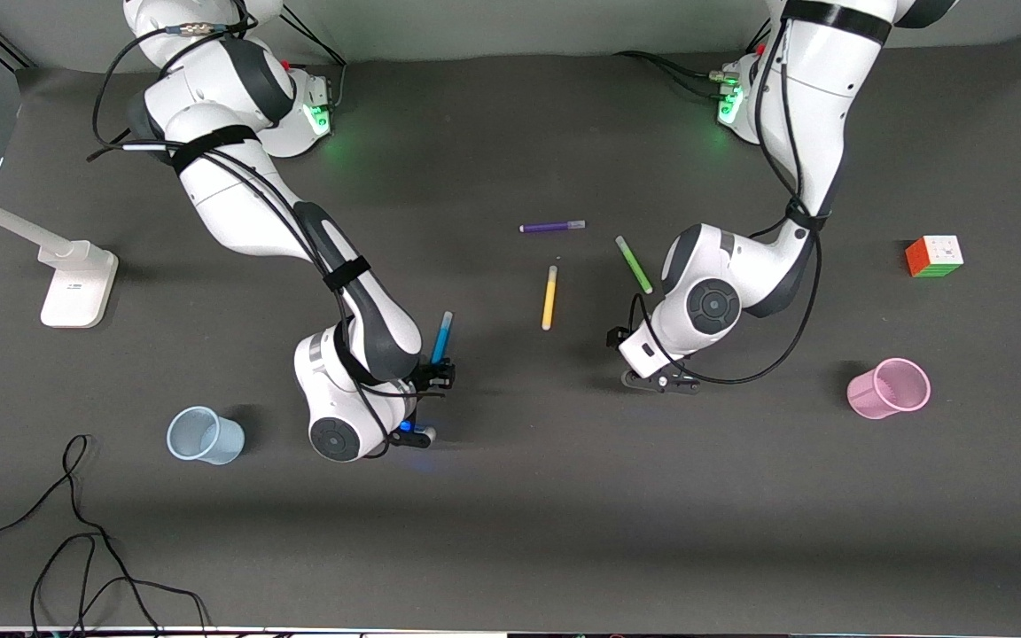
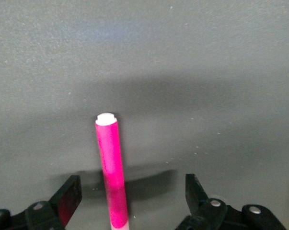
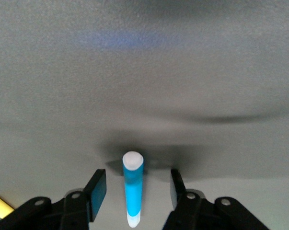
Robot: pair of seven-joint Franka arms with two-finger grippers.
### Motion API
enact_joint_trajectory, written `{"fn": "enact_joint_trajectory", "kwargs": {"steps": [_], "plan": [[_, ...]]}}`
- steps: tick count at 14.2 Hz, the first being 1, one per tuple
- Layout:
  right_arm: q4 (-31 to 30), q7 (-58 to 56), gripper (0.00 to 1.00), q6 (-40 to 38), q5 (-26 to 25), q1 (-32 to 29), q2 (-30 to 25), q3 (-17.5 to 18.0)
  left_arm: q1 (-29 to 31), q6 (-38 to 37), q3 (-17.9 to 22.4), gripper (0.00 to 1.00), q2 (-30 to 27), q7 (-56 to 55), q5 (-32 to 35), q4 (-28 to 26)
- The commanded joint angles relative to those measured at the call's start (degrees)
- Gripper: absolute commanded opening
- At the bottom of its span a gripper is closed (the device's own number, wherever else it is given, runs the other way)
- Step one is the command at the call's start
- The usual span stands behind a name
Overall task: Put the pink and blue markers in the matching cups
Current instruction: 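Grasp the blue marker with the right gripper while the left gripper grasps the pink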
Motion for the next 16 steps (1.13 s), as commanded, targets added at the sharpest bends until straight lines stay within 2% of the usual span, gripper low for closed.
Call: {"fn": "enact_joint_trajectory", "kwargs": {"steps": [1,2,3,4,10,12,14,16], "plan": [[1.8,1.6,0.36,-0.6,0.9,0.7,1.2,-0.2,-0.6,2.3,0.8,0.88,-0.9,0.0,2.7,-2.9],[1.8,1.7,0.21,-0.9,0.9,0.7,1.2,-0.2,-0.5,2.1,0.8,0.81,-1.2,0.1,2.8,-3.1],[1.8,1.7,0.04,-0.9,1.0,0.6,1.2,-0.2,-0.6,2.1,0.8,0.79,-1.1,0.1,2.8,-3.1],[1.8,1.7,0.00,-1.0,0.9,0.7,1.2,-0.2,-0.6,2.2,0.8,0.79,-1.1,0.1,2.8,-3.1],[2.5,1.9,0.00,-3.2,0.6,0.5,-0.3,-1.0,-0.6,1.7,0.8,0.79,-1.8,0.0,2.7,-2.8],[2.5,5.2,0.00,-3.2,0.1,0.0,-2.7,-1.2,-0.6,1.7,0.8,0.74,-1.9,0.1,2.7,-2.6],[2.5,5.6,0.00,-3.2,-1.3,0.1,-5.6,-3.6,-0.6,1.7,0.8,0.74,-1.9,0.1,2.8,-2.6],[2.0,6.3,0.00,-3.2,-3.2,0.2,-9.0,-4.9,-0.5,1.7,0.8,0.69,-1.9,0.1,2.8,-2.5]]}}
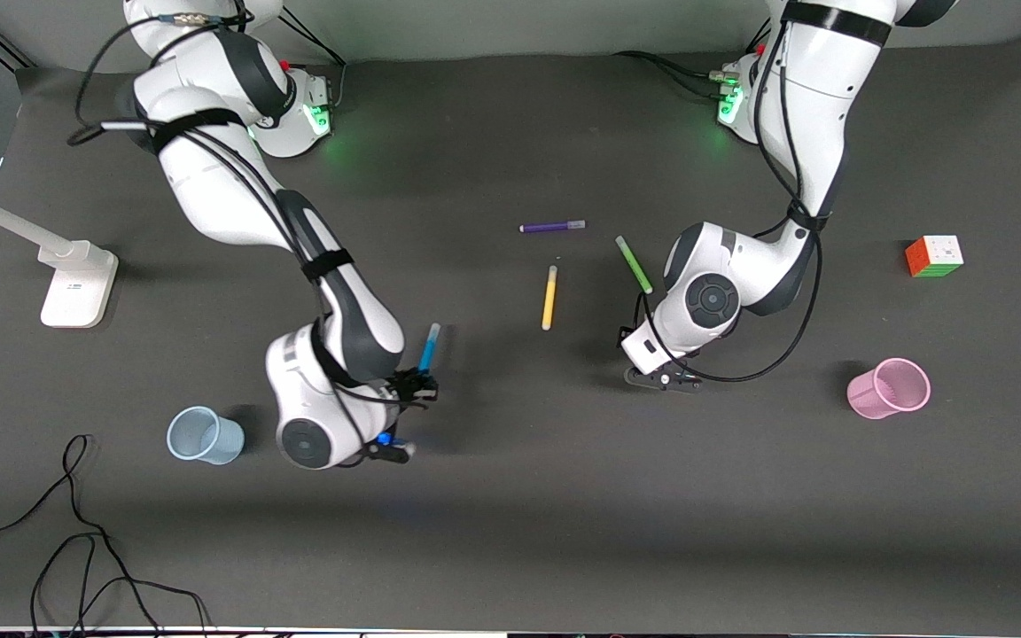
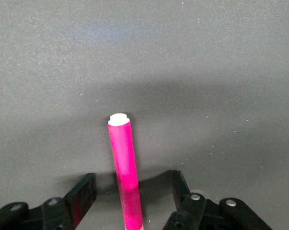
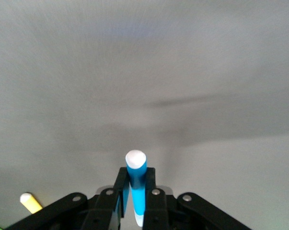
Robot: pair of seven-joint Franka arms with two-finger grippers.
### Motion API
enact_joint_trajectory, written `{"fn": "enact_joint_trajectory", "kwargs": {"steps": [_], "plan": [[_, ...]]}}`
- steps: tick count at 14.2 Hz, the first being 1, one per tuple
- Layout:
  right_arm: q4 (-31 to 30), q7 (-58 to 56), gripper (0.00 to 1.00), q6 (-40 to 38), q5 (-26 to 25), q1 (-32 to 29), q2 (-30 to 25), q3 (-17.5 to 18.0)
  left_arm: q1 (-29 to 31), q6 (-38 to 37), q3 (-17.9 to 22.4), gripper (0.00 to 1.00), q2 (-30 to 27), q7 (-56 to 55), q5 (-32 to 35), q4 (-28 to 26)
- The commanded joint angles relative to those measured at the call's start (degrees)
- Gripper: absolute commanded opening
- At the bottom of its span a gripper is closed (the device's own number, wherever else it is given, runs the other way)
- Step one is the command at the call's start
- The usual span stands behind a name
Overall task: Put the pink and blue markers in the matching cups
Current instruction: 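Grasp the blue marker with the right gripper while the left gripper grasps the pink, then carry the blue marker to the blue cup while the left gripper carries pink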
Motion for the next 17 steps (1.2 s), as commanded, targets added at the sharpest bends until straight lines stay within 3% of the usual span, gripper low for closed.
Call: {"fn": "enact_joint_trajectory", "kwargs": {"steps": [1,3,5,7,9,12,15,17], "plan": [[-1.5,2.4,0.00,-1.0,-3.5,0.1,-6.6,-2.0,-0.5,0.4,0.6,0.69,-1.4,0.1,0.6,-1.4],[-2.8,2.4,0.00,-1.4,-4.5,0.2,-11.1,-4.5,-0.5,0.4,0.6,0.69,-1.4,0.1,0.6,-1.4],[-4.8,2.5,0.00,-1.4,-7.2,0.8,-15.9,-7.0,-0.5,0.5,0.6,0.58,-1.4,0.1,0.7,-1.4],[-7.1,2.5,0.00,-1.4,-11.0,0.5,-20.7,-8.6,-0.6,0.7,0.6,0.35,-1.4,0.1,0.7,-1.4],[-8.3,2.0,0.00,-0.7,-11.9,0.5,-24.2,-12.4,-0.6,1.1,0.6,0.04,-1.4,0.2,0.8,-1.4],[-9.4,1.2,0.00,3.3,-12.6,0.6,-25.6,-17.9,-0.4,1.1,0.6,0.00,-1.4,0.1,0.8,-1.4],[-21.3,-3.8,0.00,15.0,-15.3,0.5,-30.2,-20.1,0.0,-0.4,1.0,0.00,-3.9,-0.2,0.7,-0.5],[-30.3,-4.1,0.00,25.6,-15.4,0.6,-33.5,-21.0,0.2,-7.9,2.7,0.00,-7.9,0.0,0.8,1.3]]}}
